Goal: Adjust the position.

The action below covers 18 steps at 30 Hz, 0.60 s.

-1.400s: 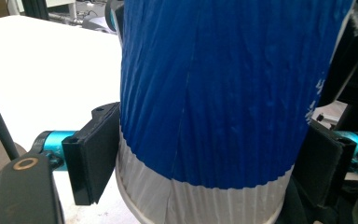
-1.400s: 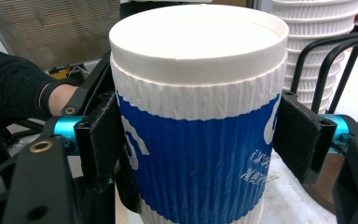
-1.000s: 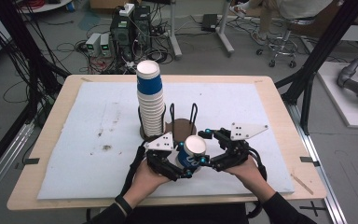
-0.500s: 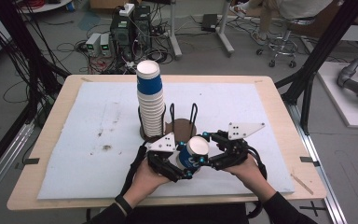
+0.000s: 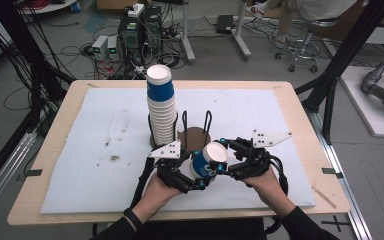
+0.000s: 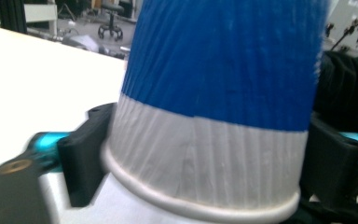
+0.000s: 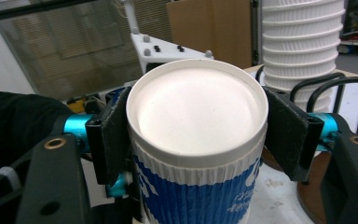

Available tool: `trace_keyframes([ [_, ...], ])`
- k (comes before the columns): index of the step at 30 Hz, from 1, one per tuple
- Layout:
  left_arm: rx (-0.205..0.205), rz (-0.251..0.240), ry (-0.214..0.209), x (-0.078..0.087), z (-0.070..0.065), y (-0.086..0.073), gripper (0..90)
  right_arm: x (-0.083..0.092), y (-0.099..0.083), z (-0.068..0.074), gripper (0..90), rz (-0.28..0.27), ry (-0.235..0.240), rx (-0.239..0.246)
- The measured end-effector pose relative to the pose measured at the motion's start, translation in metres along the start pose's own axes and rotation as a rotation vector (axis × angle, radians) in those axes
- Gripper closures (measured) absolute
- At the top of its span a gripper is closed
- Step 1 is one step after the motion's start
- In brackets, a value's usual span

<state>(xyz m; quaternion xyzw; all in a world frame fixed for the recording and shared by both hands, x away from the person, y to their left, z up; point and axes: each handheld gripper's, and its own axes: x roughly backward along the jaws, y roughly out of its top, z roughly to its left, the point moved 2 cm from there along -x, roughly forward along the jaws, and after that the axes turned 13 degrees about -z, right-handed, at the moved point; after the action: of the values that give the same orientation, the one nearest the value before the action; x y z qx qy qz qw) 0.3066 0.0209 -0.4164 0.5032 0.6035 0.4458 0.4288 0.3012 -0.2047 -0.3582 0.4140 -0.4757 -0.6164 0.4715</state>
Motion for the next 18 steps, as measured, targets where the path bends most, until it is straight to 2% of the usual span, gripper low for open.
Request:
trace_keyframes([
  [2,-0.019,0.032,-0.001,0.003,0.001,0.003,17.3,0.001,0.0,0.0,30.6,0.014,-0.002,0.009],
  [3,-0.019,0.032,-0.001,0.003,0.001,0.003,17.9,0.001,0.0,0.0,30.6,0.014,-0.002,0.009],
  [4,-0.031,0.061,0.001,0.004,0.001,0.007,18.3,0.003,0.001,-0.001,30.6,0.028,0.002,0.011],
  [5,-0.031,0.061,0.001,0.004,0.001,0.007,18.6,0.003,0.001,-0.001,30.6,0.028,0.002,0.011],
  [6,-0.043,0.086,0.003,0.004,0.001,0.009,18.6,0.004,0.001,-0.002,30.5,0.033,0.003,0.014],
  [7,-0.05,0.099,0.006,0.005,0.001,0.011,19.3,0.005,0.002,-0.002,29.8,0.057,0.0,0.035],
  [8,-0.062,0.133,0.005,0.006,0.0,0.016,19.3,0.006,0.003,-0.002,28.0,0.071,0.001,0.043],
  [9,-0.062,0.133,0.005,0.006,0.0,0.016,19.7,0.006,0.003,-0.002,28.0,0.071,0.001,0.043],
  [10,-0.075,0.164,0.009,0.009,0.0,0.021,19.8,0.008,0.005,-0.003,21.0,0.098,0.003,0.029],
  [11,-0.075,0.164,0.009,0.009,0.0,0.021,20.0,0.008,0.005,-0.003,21.0,0.098,0.003,0.029],
  [12,-0.091,0.197,0.022,0.01,-0.001,0.026,20.2,0.011,0.01,-0.005,20.5,0.125,-0.004,0.043],
  [13,-0.091,0.197,0.022,0.01,-0.001,0.026,20.5,0.013,0.011,-0.005,20.5,0.135,-0.004,0.049],
  [14,-0.112,0.259,0.029,0.012,-0.001,0.031,20.5,0.014,0.014,-0.005,20.5,0.158,-0.002,0.057],
  [15,-0.112,0.259,0.029,0.012,-0.001,0.031,20.5,0.014,0.014,-0.005,20.5,0.158,-0.002,0.057],
  [16,-0.123,0.294,0.036,0.012,-0.001,0.032,20.5,0.013,0.016,-0.002,20.5,0.203,0.011,0.084],
  [17,-0.132,0.326,0.043,0.011,-0.002,0.033,20.5,0.013,0.016,-0.002,20.5,0.203,0.011,0.084],
  [18,-0.147,0.36,0.048,0.011,-0.002,0.034,20.5,0.012,0.017,-0.001,20.5,0.226,0.011,0.096],
])
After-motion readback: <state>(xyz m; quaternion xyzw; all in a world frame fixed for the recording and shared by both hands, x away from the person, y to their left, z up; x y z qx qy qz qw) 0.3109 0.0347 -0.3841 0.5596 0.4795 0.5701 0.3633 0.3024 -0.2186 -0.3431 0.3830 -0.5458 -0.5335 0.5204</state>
